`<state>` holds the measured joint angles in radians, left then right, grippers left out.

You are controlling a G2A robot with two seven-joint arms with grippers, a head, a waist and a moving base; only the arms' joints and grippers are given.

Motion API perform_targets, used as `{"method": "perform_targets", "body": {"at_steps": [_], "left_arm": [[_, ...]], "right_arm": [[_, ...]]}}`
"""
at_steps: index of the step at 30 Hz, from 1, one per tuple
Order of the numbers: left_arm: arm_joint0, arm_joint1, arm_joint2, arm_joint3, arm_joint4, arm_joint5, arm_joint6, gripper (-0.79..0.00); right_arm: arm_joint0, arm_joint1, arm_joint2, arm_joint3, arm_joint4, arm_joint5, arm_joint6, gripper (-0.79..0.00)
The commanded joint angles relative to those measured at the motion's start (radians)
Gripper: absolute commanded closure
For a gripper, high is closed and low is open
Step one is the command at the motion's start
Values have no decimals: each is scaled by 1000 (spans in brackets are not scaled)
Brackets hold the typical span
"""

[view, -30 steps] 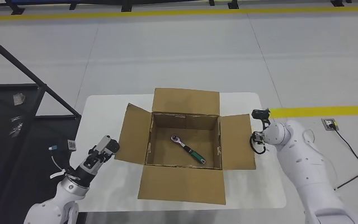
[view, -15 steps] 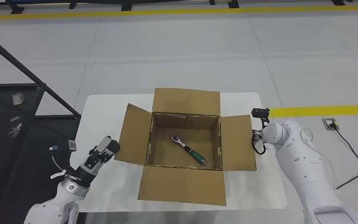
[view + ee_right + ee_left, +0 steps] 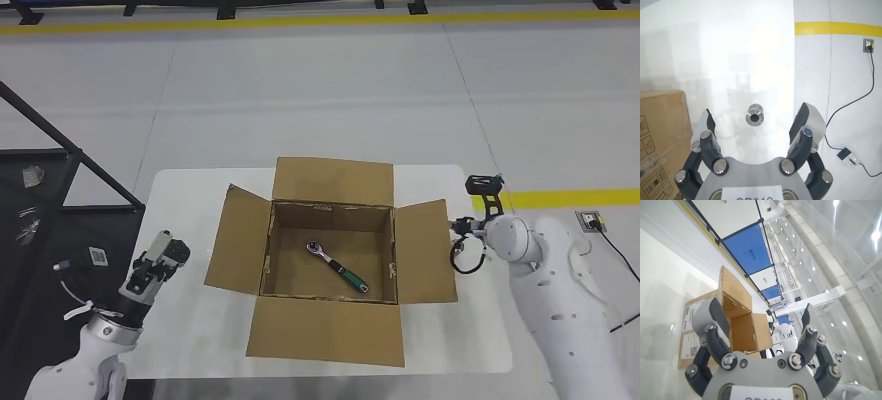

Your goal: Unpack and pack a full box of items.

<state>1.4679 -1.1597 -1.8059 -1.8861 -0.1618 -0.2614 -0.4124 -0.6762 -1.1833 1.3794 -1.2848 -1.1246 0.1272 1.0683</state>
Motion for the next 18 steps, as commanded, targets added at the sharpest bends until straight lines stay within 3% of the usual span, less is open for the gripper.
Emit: {"method": "perform_targets", "body": {"at_steps": [1, 9, 18], "left_arm": [[-5, 1, -17, 9, 21, 11, 25, -785], [-11, 3, -74, 64, 20, 20, 87, -785], [28, 6, -89, 133, 111, 14, 92, -785]], "right_arm": [[-68, 9, 41, -148, -17, 29, 21, -785], [-299, 23, 167, -561, -40, 160, -9, -785], [-457, 18, 232, -789, 12, 242, -144, -785]]}}
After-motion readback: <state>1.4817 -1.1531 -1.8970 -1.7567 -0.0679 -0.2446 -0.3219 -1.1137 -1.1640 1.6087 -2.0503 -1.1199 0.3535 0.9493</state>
